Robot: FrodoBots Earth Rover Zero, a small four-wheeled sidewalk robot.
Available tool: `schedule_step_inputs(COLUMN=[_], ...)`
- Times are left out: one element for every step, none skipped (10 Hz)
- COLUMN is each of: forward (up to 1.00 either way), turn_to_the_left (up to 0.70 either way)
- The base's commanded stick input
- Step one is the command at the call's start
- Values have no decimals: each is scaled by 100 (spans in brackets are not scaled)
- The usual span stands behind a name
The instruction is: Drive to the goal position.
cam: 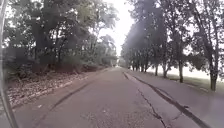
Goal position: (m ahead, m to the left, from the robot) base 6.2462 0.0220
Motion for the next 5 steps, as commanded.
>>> schedule_step_inputs(forward=[7,7,7,7,7], turn_to_the_left=[0,0,0,0,0])
